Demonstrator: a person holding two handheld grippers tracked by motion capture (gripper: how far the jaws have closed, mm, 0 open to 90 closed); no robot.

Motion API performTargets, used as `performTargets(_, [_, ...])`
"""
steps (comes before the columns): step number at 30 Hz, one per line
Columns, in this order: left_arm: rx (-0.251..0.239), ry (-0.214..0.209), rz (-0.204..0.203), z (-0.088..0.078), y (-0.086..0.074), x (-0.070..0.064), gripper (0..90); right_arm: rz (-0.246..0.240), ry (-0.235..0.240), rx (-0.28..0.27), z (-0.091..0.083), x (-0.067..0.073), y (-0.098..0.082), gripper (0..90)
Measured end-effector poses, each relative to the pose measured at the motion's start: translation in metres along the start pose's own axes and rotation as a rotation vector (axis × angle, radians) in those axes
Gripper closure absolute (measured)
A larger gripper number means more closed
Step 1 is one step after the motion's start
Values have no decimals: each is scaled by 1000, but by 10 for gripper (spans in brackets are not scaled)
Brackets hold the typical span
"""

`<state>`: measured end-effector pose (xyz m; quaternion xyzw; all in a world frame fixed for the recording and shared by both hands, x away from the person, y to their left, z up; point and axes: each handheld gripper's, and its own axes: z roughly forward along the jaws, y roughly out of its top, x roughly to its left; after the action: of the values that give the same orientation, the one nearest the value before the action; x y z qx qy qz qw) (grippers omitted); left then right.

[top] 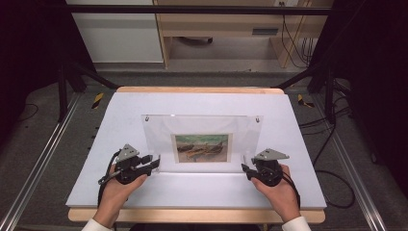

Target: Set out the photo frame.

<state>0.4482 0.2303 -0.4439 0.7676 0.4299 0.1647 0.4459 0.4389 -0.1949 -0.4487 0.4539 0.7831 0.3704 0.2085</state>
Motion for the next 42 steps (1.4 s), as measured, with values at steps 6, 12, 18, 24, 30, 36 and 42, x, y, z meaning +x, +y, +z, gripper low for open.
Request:
performTargets(6, [-15, 0, 13, 2, 1, -2, 417, -16, -1, -15, 3, 1, 5, 312])
performTargets(12, [-19, -12, 13, 2, 4, -4, 275, -33, -9, -49, 4, 2, 6, 172])
performTargets(18, [-19, -30, 20, 5, 5, -9, 138, -49, -25, -100, 3, 3, 8, 95])
performTargets(24, [-37, -22, 26, 4, 8, -10, 61, -62, -29, -146, -1, 5, 12, 64])
performTargets(30, [-49, -3, 40, 1, 10, -11, 46, -79, -39, -178, -5, 7, 15, 56])
performTargets(36, [-68, 7, 57, -7, 10, -12, 44, -85, -53, -201, -12, 9, 15, 53])
performTargets(42, [-82, 11, 66, -19, 8, -13, 43, -79, -60, -221, -24, 12, 15, 53])
